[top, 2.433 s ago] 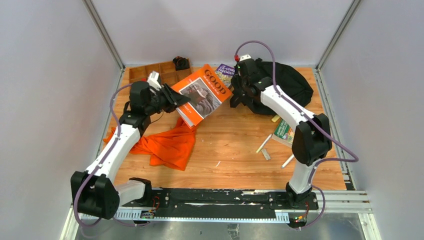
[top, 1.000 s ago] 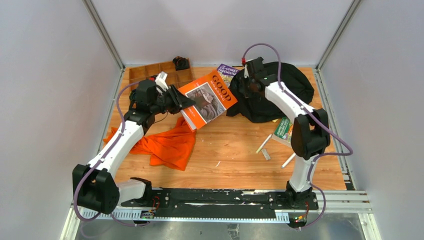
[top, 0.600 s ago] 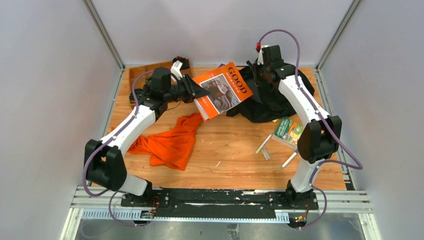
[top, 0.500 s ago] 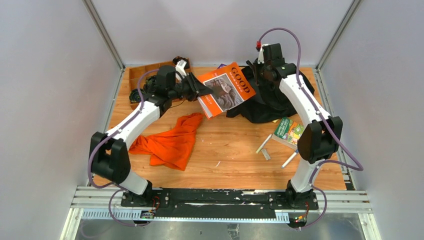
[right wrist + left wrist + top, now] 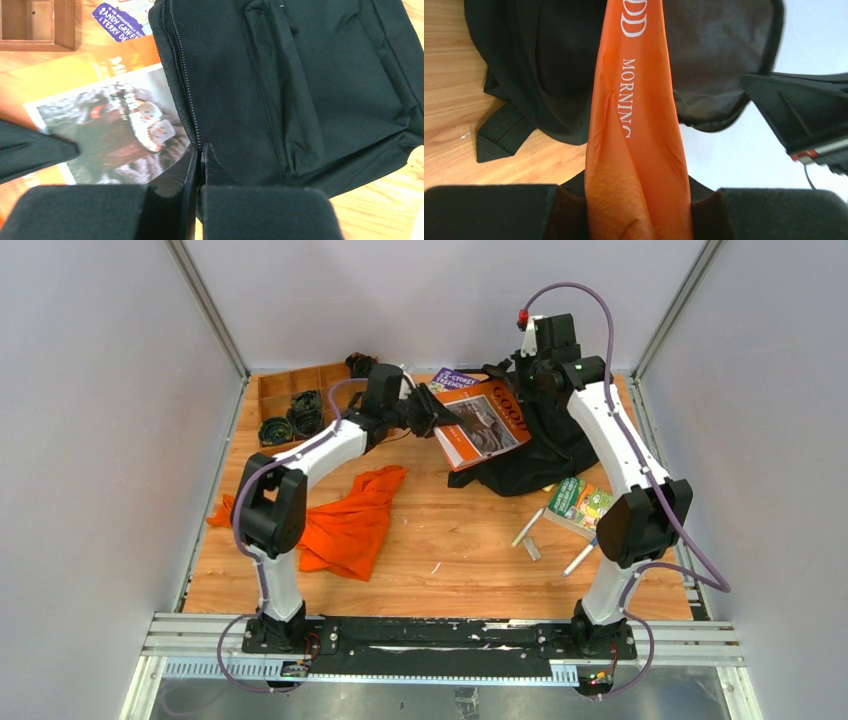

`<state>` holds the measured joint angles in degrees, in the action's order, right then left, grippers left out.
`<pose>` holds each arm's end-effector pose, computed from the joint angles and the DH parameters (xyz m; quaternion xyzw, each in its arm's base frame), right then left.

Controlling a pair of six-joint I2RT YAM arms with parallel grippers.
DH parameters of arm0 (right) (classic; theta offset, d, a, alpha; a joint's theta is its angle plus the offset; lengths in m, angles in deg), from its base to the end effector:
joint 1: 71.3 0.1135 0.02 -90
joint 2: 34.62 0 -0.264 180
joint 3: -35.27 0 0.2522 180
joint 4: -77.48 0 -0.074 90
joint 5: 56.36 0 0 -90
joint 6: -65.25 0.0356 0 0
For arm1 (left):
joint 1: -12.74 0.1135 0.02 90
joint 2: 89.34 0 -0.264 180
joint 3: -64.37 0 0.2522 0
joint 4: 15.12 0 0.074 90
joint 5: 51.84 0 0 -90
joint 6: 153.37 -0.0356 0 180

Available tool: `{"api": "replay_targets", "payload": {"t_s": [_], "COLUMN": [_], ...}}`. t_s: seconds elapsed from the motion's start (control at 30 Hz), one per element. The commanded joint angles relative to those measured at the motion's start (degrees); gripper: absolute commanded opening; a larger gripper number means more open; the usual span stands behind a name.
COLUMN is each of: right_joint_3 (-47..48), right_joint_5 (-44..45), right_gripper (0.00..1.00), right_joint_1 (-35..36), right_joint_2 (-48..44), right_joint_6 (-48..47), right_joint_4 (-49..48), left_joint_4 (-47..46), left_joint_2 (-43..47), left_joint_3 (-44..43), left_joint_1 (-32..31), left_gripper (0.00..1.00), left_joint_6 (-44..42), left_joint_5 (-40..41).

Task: Pack the student bag
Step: Place the book in the student bag.

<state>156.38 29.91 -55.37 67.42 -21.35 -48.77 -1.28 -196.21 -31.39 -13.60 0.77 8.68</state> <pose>0.3874 0.1130 0.3918 -0.1116 0.8783 0.1063 0.4526 0.3859 -0.2106 0.2733 -0.1347 0.8158 -0.5203 0.2138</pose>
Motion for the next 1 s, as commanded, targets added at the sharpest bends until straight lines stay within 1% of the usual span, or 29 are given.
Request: {"api": "replay_targets", "payload": {"t_s": [0.0, 0.1, 0.17, 0.27, 0.47, 0.67, 0.83, 0.97], "right_joint_3": [2.5, 1.9, 1.2, 0.1, -0.3, -0.6, -1.6, -2.3], "right_joint_5": [-2.6, -2.5, -2.9, -4.7, -10.1, -12.0, -12.9, -14.2], "right_gripper": [0.0, 0.0, 0.0, 0.0, 0.0, 0.0, 0.0, 0.0], "right_joint_1": [-0.8, -0.8, -0.8, -0.7, -0.8, -0.7, -0.8, -0.8], "right_joint_2": [-3.0, -3.6, -4.0, -4.6, -4.9, -5.2, -5.2, -5.6], "right_joint_6": [1.3, 1.9, 2.4, 3.4, 4.9, 5.2, 5.3, 6.0], "right_joint_4": [-0.5, -1.3, -1.9, -2.9, -3.4, -3.4, -3.2, -3.3], "left_joint_4": [-2.8, -3.0, -5.2, -7.8, -8.1, -12.0, -12.8, -12.9], "left_joint_2": [-4.3, -7.8, -9.9, -13.1, -18.5, -26.0, -33.1, -36.8], "left_joint_3": [-5.0, -7.8, -9.0, -11.8, -18.8, -25.0, -33.5, -38.9], "left_joint_1": [-2.6, -4.1, -4.8, -5.6, -6.9, -7.9, -9.2, -10.6], "left_gripper": [0.0, 0.0, 0.0, 0.0, 0.0, 0.0, 0.0, 0.0], "left_joint_6": [3.6, 4.8, 6.4, 9.1, 10.3, 13.1, 14.4, 13.7], "left_joint_5": [1.1, 2.3, 2.8, 2.9, 6.5, 8.6, 9.3, 11.1]}}
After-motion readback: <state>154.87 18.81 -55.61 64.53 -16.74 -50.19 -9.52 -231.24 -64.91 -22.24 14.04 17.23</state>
